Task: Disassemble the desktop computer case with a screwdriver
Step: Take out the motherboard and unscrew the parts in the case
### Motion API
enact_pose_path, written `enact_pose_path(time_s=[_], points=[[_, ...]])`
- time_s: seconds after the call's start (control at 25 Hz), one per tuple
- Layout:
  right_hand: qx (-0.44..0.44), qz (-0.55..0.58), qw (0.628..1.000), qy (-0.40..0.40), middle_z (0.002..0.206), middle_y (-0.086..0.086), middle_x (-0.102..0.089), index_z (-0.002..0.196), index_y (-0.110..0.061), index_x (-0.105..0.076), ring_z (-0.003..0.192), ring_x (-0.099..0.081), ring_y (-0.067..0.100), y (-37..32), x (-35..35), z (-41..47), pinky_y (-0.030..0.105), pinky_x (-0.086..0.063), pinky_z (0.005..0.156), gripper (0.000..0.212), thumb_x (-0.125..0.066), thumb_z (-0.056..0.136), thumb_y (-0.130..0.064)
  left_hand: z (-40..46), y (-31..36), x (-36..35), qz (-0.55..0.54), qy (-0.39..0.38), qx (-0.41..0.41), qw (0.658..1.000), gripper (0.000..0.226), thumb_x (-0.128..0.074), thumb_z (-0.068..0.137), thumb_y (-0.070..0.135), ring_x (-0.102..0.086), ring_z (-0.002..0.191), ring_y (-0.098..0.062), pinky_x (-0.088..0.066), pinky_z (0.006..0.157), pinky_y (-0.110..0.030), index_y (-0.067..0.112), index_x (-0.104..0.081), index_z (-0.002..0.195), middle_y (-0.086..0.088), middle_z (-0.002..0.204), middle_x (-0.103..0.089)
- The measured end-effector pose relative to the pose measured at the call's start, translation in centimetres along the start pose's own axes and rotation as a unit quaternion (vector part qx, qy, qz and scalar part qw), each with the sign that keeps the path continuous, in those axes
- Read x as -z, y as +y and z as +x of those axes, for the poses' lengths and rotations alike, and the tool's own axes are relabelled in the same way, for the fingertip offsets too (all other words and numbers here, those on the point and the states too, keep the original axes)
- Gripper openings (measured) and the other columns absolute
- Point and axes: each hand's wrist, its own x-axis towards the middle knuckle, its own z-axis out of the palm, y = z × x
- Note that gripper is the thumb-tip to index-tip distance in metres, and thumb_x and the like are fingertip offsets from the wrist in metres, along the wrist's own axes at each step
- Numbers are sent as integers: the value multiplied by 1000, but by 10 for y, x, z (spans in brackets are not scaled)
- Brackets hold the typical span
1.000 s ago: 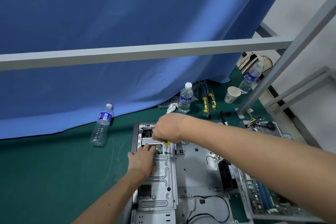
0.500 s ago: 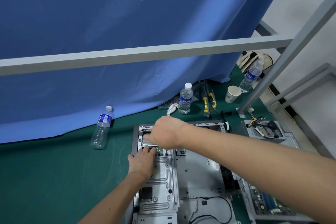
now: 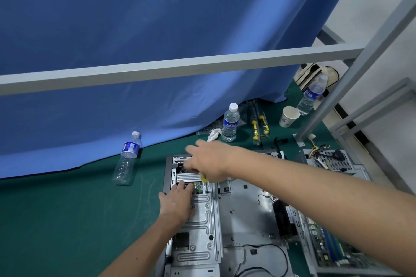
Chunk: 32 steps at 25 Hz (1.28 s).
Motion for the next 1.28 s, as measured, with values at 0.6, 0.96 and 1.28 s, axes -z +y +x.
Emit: enact_pose_path(time_s=[0.6,0.96,1.28], points=[[-93,67,993,3,123,12,-42,125,-15,-49,109,-46,30,-1,-8,-6,40,-46,74,42,-59,92,-39,3,1,1,-7,-4,8,1000,52,-67,88,25,-42,128,-17,-34,101,-51,31,-41,132,4,128,-44],[-6,78,997,17,115,8,-41,122,-16,-50,101,-41,28,6,-12,-13,37,-43,75,37,-61,87,-14,4,2,1,-15,-11,14,1000,56,-69,86,25,-42,127,-16,-32,104,-53,31,-40,133,4,127,-45],[33,43,996,75,111,5,-47,116,-17,-53,103,-40,26,5,-16,-12,35,-40,72,35,-57,84,-5,5,2,1,-19,-12,18,1000,54,-71,85,27,-42,127,-16,-33,103,-53,31,-42,130,4,126,-45]])
